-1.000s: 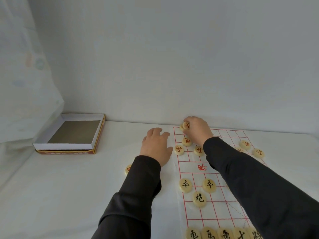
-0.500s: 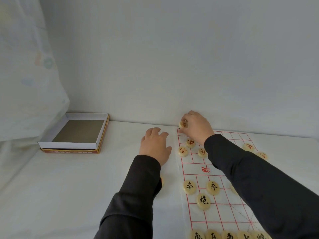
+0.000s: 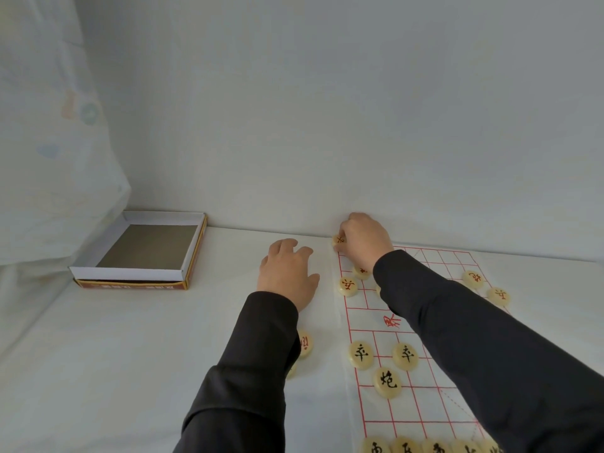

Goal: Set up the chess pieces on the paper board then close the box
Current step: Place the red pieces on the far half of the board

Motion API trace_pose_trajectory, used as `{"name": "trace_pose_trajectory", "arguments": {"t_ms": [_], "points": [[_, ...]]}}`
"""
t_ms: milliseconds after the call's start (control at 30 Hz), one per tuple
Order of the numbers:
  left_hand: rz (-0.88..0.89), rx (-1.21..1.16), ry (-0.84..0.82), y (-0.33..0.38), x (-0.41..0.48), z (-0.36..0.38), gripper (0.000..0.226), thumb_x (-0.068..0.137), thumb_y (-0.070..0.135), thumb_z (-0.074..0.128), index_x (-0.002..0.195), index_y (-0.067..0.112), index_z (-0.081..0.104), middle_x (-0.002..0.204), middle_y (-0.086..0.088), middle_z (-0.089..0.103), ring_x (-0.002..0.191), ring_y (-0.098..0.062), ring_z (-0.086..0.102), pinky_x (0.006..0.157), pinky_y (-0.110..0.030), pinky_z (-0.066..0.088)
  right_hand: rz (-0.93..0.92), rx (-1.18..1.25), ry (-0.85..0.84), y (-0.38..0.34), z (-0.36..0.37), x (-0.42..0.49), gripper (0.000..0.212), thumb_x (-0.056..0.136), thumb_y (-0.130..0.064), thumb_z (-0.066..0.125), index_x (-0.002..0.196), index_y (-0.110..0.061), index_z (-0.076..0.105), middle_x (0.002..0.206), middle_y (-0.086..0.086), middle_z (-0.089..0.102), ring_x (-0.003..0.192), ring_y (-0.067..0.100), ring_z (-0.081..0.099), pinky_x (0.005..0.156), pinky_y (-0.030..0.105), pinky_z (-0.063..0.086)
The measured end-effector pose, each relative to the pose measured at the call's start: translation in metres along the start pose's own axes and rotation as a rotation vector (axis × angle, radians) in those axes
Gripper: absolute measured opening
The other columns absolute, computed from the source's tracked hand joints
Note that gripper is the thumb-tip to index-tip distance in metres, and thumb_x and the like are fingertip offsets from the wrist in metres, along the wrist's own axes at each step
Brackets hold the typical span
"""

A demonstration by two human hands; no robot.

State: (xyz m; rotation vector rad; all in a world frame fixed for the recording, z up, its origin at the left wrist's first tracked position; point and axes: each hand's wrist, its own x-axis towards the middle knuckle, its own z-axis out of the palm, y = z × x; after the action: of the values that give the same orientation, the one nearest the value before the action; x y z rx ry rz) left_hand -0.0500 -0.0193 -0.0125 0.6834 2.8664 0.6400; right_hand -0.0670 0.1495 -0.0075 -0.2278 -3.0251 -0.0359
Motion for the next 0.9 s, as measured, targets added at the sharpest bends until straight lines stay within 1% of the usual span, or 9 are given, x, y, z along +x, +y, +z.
{"name": "trace_pose_trajectory", "arguments": {"t_ms": [267,533,700,800,900], "points": [[-0.003,-0.002,-0.001,-0.002,0.000,0.001,0.051,0.094,0.033,0.048,0.142,0.023,0.035,0.151,-0.003,0.025,0.141,-0.021,0.015,0.113,-0.034,0.022,0.020,0.010,0.004,-0.004,0.000,-0.001,0.023,0.091,-0.023,0.056,0.102,-0.006,0.066,0.105,0.010,0.058,0.097,0.025,0.055,0.080,0.032,0.047],[-0.019,0.002,0.002,-0.009,-0.017,-0.006,0.050,0.093,0.032,0.049,0.141,0.022,0.037,0.151,-0.003,0.026,0.141,-0.022,0.016,0.113,-0.035,0.024,0.019,0.055,0.020,-0.014,-0.011,-0.026,0.024,0.090,-0.026,0.056,0.099,-0.005,0.065,0.102,0.010,0.057,0.099,0.025,0.053,0.078,0.034,0.044],[-0.017,0.032,0.031,-0.002,-0.036,-0.012,0.051,0.092,0.032,0.049,0.140,0.022,0.037,0.149,-0.004,0.027,0.139,-0.023,0.019,0.111,-0.036,0.027,0.030,0.199,0.085,-0.033,-0.022,-0.063,0.026,0.089,-0.025,0.060,0.109,-0.009,0.065,0.111,0.007,0.060,0.109,0.023,0.051,0.086,0.032,0.042],[-0.035,0.063,-0.012,-0.005,-0.046,-0.017,0.049,0.094,0.028,0.047,0.141,0.023,0.036,0.149,-0.004,0.028,0.138,-0.024,0.022,0.109,-0.037,0.028,0.021,0.231,0.095,-0.048,-0.024,-0.088,0.026,0.089,-0.026,0.060,0.110,-0.012,0.065,0.113,0.005,0.062,0.110,0.022,0.053,0.086,0.032,0.044],[-0.104,0.047,-0.067,-0.020,-0.057,-0.026,0.047,0.094,0.025,0.048,0.140,0.024,0.038,0.145,-0.005,0.033,0.133,-0.025,0.031,0.105,-0.037,0.033,0.048,0.285,0.077,-0.059,-0.024,-0.114,0.025,0.089,-0.027,0.059,0.111,-0.015,0.065,0.107,0.003,0.064,0.102,0.020,0.058,0.080,0.029,0.044]]}}
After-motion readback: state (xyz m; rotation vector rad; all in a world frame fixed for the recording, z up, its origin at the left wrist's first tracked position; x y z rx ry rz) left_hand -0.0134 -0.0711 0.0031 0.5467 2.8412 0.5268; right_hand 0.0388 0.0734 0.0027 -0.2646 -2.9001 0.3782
